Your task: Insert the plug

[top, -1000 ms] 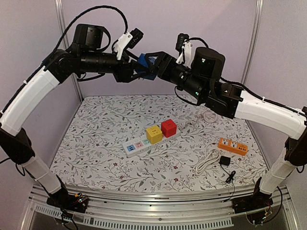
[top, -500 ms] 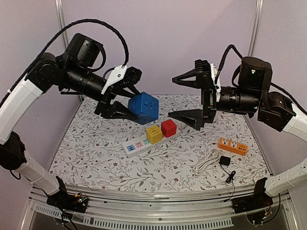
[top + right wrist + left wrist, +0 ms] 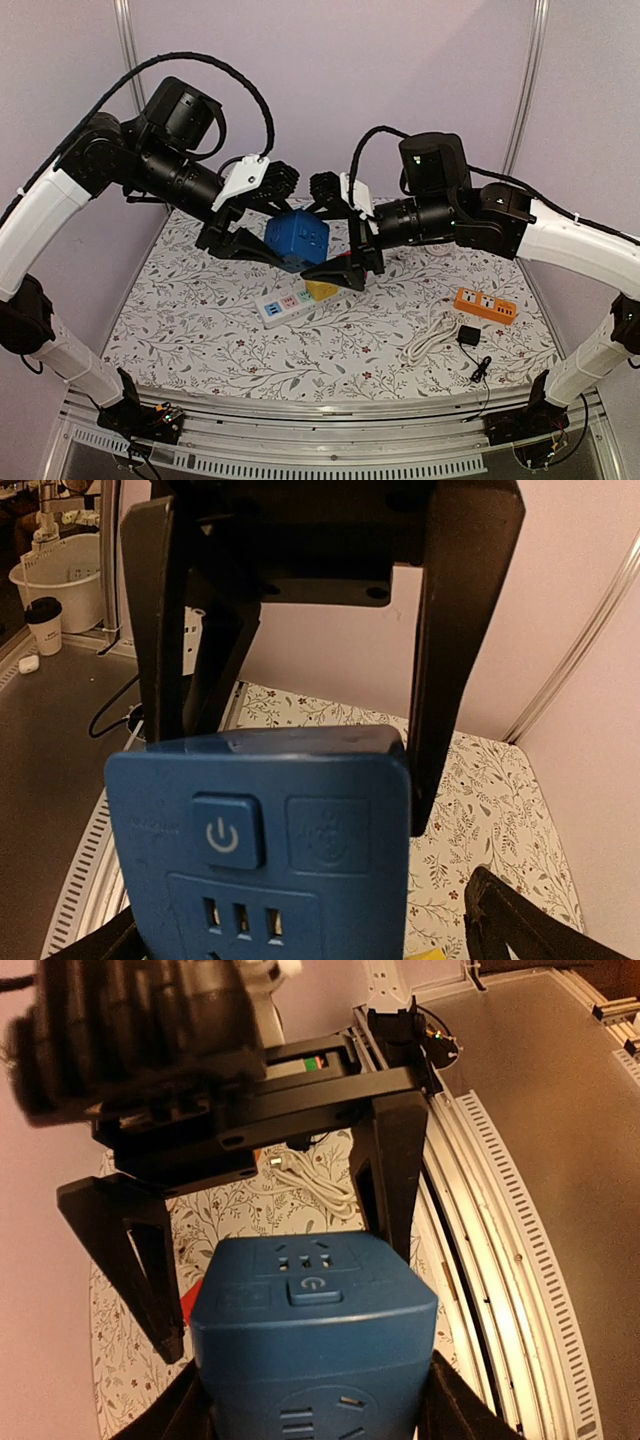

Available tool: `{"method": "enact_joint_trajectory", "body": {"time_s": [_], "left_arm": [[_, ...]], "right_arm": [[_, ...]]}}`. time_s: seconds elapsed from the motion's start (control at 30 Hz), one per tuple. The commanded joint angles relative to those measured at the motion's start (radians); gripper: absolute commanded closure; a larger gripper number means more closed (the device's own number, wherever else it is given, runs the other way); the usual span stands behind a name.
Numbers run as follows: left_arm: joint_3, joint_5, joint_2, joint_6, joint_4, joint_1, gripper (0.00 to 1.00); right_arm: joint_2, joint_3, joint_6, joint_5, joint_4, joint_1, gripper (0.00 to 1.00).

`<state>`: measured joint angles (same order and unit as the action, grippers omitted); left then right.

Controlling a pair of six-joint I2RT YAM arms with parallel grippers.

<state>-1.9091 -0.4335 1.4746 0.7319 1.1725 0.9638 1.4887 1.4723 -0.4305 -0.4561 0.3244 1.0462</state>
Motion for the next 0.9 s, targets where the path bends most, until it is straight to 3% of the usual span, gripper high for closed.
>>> {"method": "enact_joint_trajectory", "body": {"time_s": [0.0, 0.1, 0.13, 0.33, 0.37, 0.43, 0.47, 0.67, 0.77, 0.87], "left_arm": [[0.024, 0.016, -0.002, 0.007, -0.023, 0.015, 1.00], [0.031, 0.025, -0.002, 0.007, -0.029, 0.015, 1.00], [0.031, 0.025, -0.001, 0.005, -0.031, 0.015, 1.00], [0.028, 0.043, 0.003, -0.024, -0.045, 0.015, 1.00], [0.036, 0.069, 0.000, -0.040, -0.055, 0.015, 0.93], [0.065, 0.178, -0.013, -0.099, -0.091, 0.006, 0.09], [0.074, 0.219, -0.017, -0.097, -0.093, -0.014, 0.02], [0.269, 0.316, -0.040, 0.014, -0.060, -0.422, 0.01], [0.365, 0.354, -0.031, 0.004, -0.033, -0.579, 0.01], [0.422, 0.403, -0.002, -0.102, -0.011, -0.692, 0.01]], "right_arm": [[0.024, 0.048, 0.110, 0.000, -0.095, 0.001, 0.08], [0.035, 0.060, 0.143, -0.005, -0.103, 0.001, 0.13], [0.038, 0.061, 0.149, -0.004, -0.109, 0.001, 0.19], [0.049, 0.069, 0.200, 0.022, -0.107, 0.001, 0.98], [0.044, 0.073, 0.215, 0.050, -0.106, 0.000, 1.00], [0.039, 0.093, 0.283, 0.138, -0.089, -0.001, 1.00], [0.041, 0.109, 0.312, 0.205, -0.063, -0.006, 1.00], [0.193, 0.318, 0.665, 0.631, 0.281, -0.064, 1.00], [0.352, 0.460, 0.747, 0.591, 0.409, -0.061, 1.00], [0.484, 0.563, 0.799, 0.571, 0.472, -0.048, 1.00]]}}
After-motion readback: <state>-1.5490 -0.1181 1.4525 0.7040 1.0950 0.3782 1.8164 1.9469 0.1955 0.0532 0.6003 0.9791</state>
